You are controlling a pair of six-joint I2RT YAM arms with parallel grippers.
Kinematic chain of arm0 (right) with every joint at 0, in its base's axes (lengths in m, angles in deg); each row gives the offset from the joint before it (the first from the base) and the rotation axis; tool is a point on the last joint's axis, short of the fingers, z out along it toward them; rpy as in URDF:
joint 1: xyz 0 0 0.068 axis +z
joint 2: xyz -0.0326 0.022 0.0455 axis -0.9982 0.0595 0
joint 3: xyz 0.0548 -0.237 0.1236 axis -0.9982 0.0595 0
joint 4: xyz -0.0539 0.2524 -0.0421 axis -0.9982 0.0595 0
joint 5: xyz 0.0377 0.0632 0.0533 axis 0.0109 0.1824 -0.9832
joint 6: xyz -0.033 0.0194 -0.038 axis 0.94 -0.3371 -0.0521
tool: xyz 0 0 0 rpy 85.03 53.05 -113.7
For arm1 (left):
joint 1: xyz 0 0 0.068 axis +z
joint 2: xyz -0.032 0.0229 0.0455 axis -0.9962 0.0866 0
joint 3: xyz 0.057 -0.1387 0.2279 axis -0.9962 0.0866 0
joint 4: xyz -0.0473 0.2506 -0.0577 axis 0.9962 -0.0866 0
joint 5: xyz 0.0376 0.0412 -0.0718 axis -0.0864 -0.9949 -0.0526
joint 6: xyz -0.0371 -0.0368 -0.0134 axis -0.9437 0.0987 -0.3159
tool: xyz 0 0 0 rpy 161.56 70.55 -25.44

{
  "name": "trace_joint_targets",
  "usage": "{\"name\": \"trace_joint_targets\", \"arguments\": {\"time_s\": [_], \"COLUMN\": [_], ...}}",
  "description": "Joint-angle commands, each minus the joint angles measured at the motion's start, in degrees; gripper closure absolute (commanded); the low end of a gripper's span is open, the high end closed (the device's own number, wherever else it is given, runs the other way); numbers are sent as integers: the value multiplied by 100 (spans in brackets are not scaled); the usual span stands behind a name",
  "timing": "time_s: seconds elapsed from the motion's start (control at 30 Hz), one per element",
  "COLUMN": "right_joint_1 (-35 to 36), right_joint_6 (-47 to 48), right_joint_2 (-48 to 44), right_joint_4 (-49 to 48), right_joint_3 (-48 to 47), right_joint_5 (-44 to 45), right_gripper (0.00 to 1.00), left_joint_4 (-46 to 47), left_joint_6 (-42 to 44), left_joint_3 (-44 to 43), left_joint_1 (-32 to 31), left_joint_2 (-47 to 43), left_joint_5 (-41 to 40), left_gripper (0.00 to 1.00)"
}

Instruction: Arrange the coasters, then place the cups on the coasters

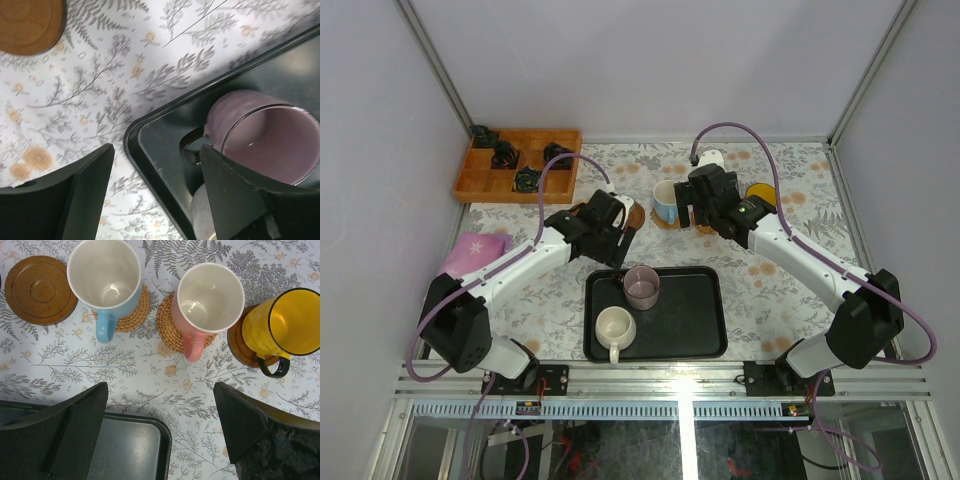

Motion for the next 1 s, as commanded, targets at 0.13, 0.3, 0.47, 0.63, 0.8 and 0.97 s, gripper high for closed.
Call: {"name": "trace_joint_targets", "arguments": {"time_s": [0.13,0.3,0.47,0.63,0.8,0.97], "right_joint_1": [3,3,3,3,-1,3], "right_joint_6": [60,50,50,47,5,-33], "right_joint_2": [11,65,166,220,235,240], "right_joint_4": [-201,-190,-205,-216,-199,-181], "right_joint_3": [-78,-109,-182,-230,-206,-167], "right_joint_5": [109,84,4,9,2,-14], "right_gripper": [6,6,6,6,6,6], "left_joint_4": [-764,-711,-566,-473,-409,-248], "left_joint_6": [622,799,956,1075,1150,1228], "left_joint_3": [-181,-107,44,60,124,222], "left_joint_1": [-41,-44,-49,-70,-114,-146], "left_joint_2": [6,-156,-49,62,147,396], "left_joint_5": [-239,248,417,784,1008,1147], "left_gripper": [30,27,26,26,27,29]}}
